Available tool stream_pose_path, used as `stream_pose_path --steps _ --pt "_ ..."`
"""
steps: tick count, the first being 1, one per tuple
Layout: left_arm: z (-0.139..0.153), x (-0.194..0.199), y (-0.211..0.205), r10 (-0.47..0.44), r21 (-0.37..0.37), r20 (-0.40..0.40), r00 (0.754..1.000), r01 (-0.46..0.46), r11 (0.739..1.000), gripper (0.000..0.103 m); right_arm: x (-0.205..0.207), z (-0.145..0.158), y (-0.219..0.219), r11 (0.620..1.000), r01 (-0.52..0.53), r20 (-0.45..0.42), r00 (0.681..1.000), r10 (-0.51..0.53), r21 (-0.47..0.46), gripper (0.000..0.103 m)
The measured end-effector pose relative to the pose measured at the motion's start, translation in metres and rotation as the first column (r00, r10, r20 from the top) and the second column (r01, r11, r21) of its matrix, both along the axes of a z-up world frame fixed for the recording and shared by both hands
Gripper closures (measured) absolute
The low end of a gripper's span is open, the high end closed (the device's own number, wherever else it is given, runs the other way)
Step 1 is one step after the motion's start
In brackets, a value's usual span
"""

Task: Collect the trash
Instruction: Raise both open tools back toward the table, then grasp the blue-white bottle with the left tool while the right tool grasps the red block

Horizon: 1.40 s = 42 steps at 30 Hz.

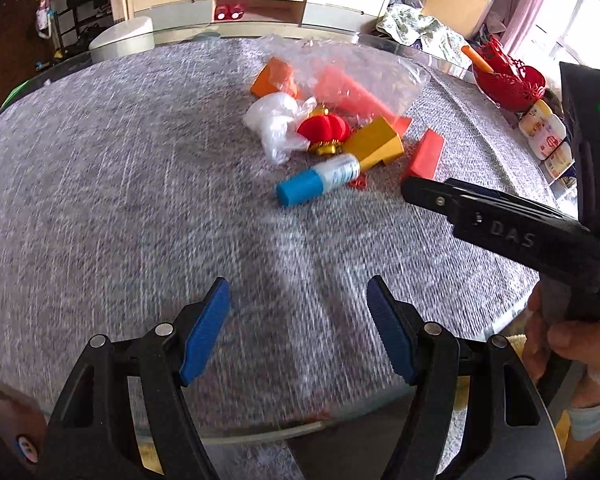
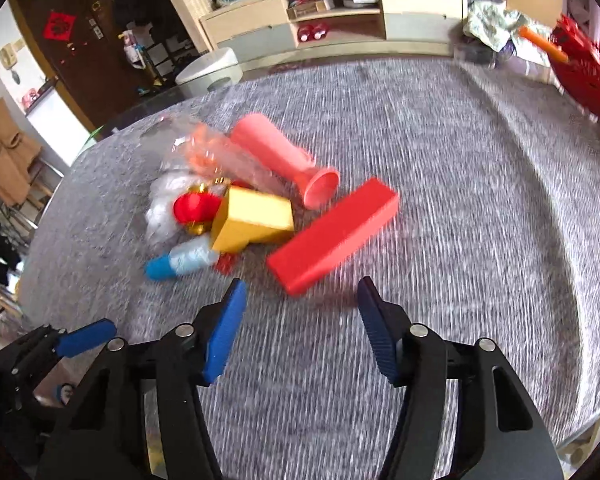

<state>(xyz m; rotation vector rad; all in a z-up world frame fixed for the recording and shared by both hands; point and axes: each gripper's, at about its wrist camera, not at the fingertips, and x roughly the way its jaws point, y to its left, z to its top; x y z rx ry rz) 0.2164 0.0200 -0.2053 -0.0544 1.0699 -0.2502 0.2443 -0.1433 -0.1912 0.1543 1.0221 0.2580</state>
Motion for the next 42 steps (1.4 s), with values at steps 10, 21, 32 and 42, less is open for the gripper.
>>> stream_pose_path --steps 10,21,32,42 --pt "-0.001 0.043 -0.016 -0.041 0.003 0.023 0.999 0.041 0.999 0.037 0.010 -0.002 -0.001 0.999 0.032 0.031 0.999 -0.030 -0.033 0.058" --pt "0.000 0.059 -0.028 -0.071 0.069 0.043 0.997 0.068 0.995 0.070 0.008 -0.003 -0.022 0.997 0.066 0.024 0.998 -0.065 -0.040 0.076" --pt "0.000 0.026 -0.043 -0.127 0.060 0.021 0.992 0.125 0.990 0.088 -0.022 -0.003 -0.047 0.999 0.031 0.015 0.999 -0.030 -0.018 0.079" --pt "-0.001 -0.038 -0.042 -0.102 -0.011 -0.001 0.995 0.102 0.995 0.089 -0.076 0.000 -0.057 0.999 0.037 -0.006 0.999 -0.037 -0.003 0.080"
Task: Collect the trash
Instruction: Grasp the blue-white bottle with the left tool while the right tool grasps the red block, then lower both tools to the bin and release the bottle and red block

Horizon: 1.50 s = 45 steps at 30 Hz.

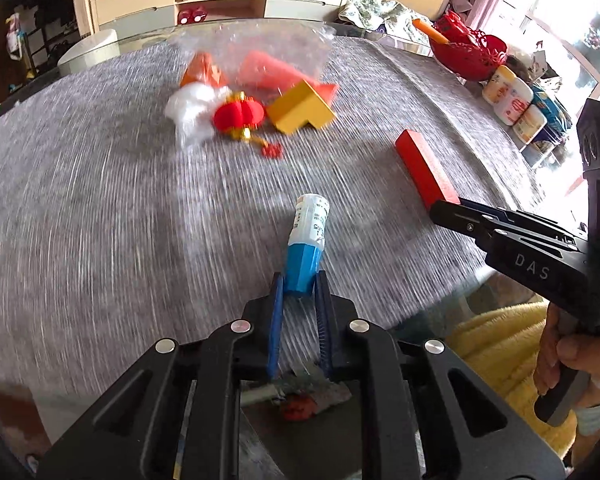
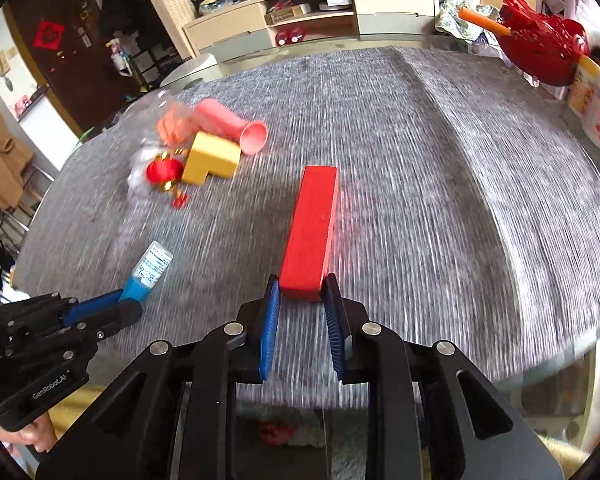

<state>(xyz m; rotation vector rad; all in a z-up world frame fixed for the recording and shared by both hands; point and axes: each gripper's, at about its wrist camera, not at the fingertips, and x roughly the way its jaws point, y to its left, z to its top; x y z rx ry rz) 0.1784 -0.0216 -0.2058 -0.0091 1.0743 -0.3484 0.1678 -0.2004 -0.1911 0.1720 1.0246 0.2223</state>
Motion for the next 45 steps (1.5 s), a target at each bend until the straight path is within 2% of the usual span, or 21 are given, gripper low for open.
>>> stream_pose_path --steps 18,24,28,35,41,45 --pt "0.009 -0.112 -0.007 0.019 -0.013 0.032 0.999 -0.018 1.000 0.090 -0.106 0.008 0.016 0.991 -0.132 0.028 0.991 0.132 -0.013 0.080" --pt "0.000 -0.141 -0.007 0.021 -0.016 0.024 0.999 -0.020 1.000 0.090 -0.135 0.007 0.021 0.986 -0.167 0.033 0.986 0.166 0.005 0.081" --pt "-0.010 -0.153 -0.008 0.013 -0.016 0.006 1.000 -0.013 1.000 0.090 -0.148 -0.003 0.025 0.982 -0.185 0.005 0.983 0.185 0.023 0.082" --pt "-0.038 -0.156 -0.011 0.007 -0.011 -0.066 0.998 -0.008 1.000 0.090 -0.151 -0.038 0.028 0.983 -0.183 -0.083 0.979 0.185 0.034 0.082" --pt "-0.074 -0.151 -0.009 0.024 -0.007 -0.183 0.983 -0.026 1.000 0.090 -0.145 -0.066 0.028 0.986 -0.166 -0.149 0.975 0.168 0.023 0.081" --pt "-0.092 -0.149 -0.007 0.029 -0.002 -0.232 0.972 -0.030 1.000 0.090 -0.141 -0.076 0.030 0.985 -0.167 -0.179 0.969 0.170 0.032 0.081"
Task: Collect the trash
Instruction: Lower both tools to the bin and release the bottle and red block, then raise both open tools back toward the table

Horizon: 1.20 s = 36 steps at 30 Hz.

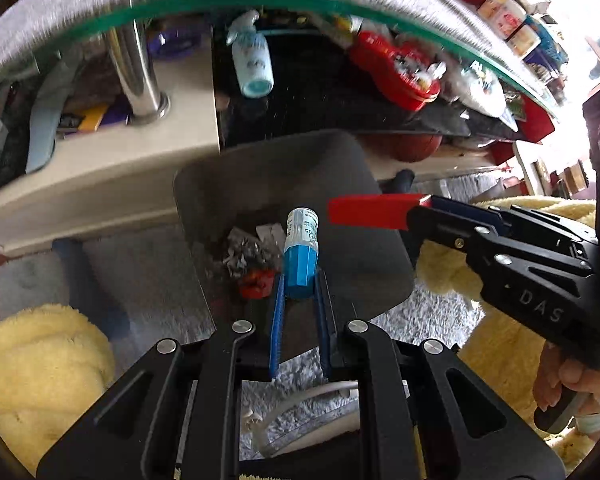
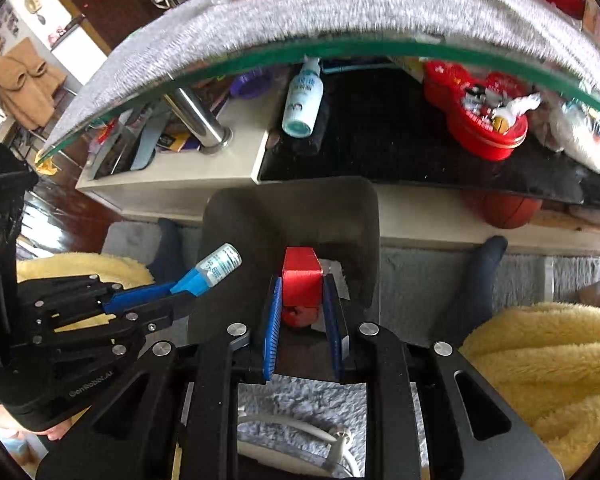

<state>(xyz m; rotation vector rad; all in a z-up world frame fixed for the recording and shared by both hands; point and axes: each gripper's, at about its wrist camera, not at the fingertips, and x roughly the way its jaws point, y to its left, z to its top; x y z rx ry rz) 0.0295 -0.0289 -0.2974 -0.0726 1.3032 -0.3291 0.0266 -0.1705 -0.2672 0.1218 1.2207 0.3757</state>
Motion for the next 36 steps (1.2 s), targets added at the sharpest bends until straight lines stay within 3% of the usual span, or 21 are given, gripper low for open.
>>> stream_pose_path --steps 8,10,11,12,13,15,19,21,25,36 --pt "-0.011 0.004 0.002 0.014 0.006 -0.043 0.999 -0.014 1.000 0.089 0.010 -0.005 0.005 1.000 0.000 -0.032 0.999 0.000 0.001 0.079" --pt "-0.011 0.005 0.004 0.022 0.010 -0.047 0.999 -0.021 1.000 0.084 0.011 -0.005 0.003 1.000 0.007 -0.037 0.999 -0.007 0.000 0.079" --pt "-0.011 0.006 0.004 0.025 0.010 -0.048 0.999 -0.025 1.000 0.075 0.012 -0.005 0.002 1.000 0.014 -0.037 0.999 -0.014 -0.003 0.078" --pt "-0.011 0.007 0.005 0.033 0.014 -0.045 0.998 -0.033 0.999 0.065 0.013 -0.005 0.001 1.000 0.024 -0.036 0.999 -0.025 -0.008 0.067" --pt "-0.010 0.007 0.006 0.037 0.017 -0.041 0.998 -0.036 0.999 0.062 0.014 -0.005 -0.001 0.999 0.032 -0.033 0.999 -0.032 -0.012 0.048" --pt "-0.010 0.007 0.009 0.045 0.020 -0.038 0.998 -0.044 0.999 0.054 0.014 -0.002 -0.005 0.998 0.055 -0.014 0.998 -0.055 -0.024 0.035" --pt "-0.005 0.008 0.017 0.071 0.032 -0.025 0.997 -0.070 0.997 0.034 0.016 -0.001 -0.015 0.995 0.094 -0.016 0.995 -0.095 -0.029 0.019" --pt "0.000 0.008 0.019 0.077 0.038 -0.009 0.997 -0.077 0.996 0.023 0.017 0.001 -0.021 0.994 0.108 -0.014 0.994 -0.109 -0.030 0.017" --pt "0.025 0.009 0.027 0.092 0.042 0.062 0.994 -0.095 0.995 0.011 0.022 0.013 -0.030 0.992 0.124 0.002 0.992 -0.124 -0.012 0.014" --pt "0.086 0.030 0.040 0.112 0.037 0.192 0.975 -0.121 0.992 0.008 0.056 0.076 -0.051 0.984 0.164 0.131 0.976 -0.171 0.063 0.011"
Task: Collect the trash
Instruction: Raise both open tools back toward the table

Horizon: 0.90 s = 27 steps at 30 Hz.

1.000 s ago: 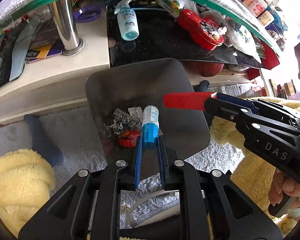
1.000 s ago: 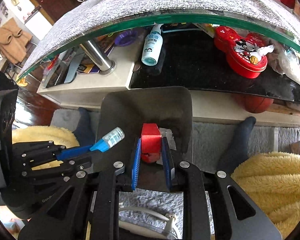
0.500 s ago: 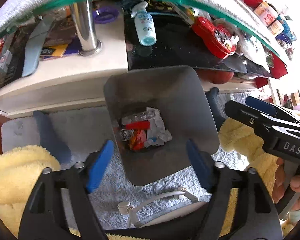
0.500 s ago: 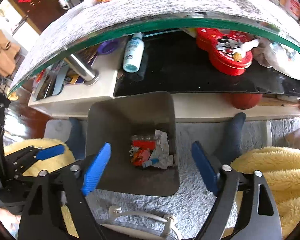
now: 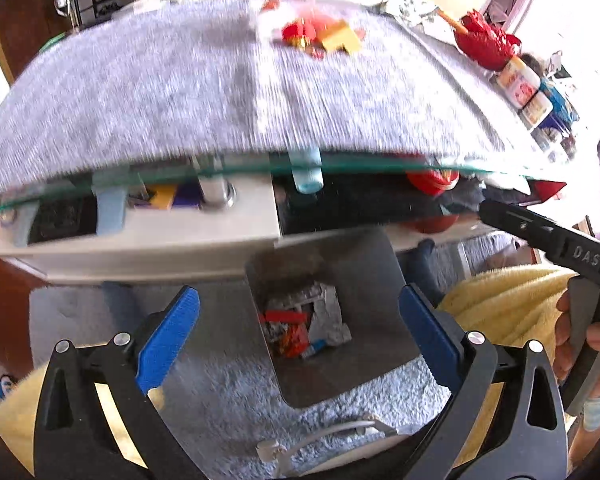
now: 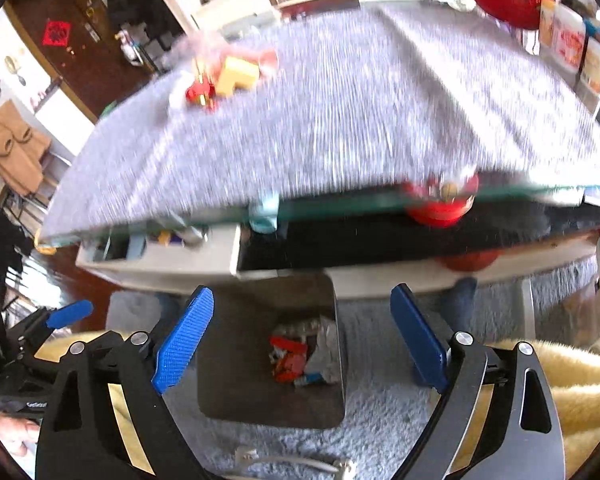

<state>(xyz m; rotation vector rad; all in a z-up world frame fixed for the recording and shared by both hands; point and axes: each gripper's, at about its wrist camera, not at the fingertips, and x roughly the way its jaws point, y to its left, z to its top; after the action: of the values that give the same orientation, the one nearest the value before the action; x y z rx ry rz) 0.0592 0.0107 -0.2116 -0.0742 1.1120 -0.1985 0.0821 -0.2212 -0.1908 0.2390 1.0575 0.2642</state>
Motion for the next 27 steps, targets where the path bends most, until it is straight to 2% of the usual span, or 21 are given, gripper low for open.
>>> stream_pose_path --steps 10,15,23,26,27 --pt "0.028 0.053 0.014 0.024 0.014 0.054 0.998 -0.025 1.000 0.008 0.050 0.027 0.008 1.000 -0.007 0.063 0.998 0.008 -0.004 0.011" --pt "0.035 0.092 0.027 0.093 0.023 0.055 0.994 -0.095 0.995 0.008 0.080 0.037 0.022 0.999 -0.035 0.092 0.995 0.034 0.008 0.011" --pt "0.045 0.137 0.037 0.104 0.039 0.074 0.992 -0.107 0.993 0.008 0.128 0.054 0.050 0.996 -0.091 0.172 0.981 0.093 -0.017 0.011" --pt "0.046 0.151 0.040 0.104 0.043 0.071 0.992 -0.108 0.993 0.008 0.148 0.058 0.061 0.993 -0.115 0.202 0.972 0.118 -0.027 0.014" --pt "0.046 0.156 0.042 0.104 0.045 0.069 0.992 -0.107 0.993 0.008 0.153 0.058 0.064 0.992 -0.125 0.204 0.971 0.128 -0.026 0.019"
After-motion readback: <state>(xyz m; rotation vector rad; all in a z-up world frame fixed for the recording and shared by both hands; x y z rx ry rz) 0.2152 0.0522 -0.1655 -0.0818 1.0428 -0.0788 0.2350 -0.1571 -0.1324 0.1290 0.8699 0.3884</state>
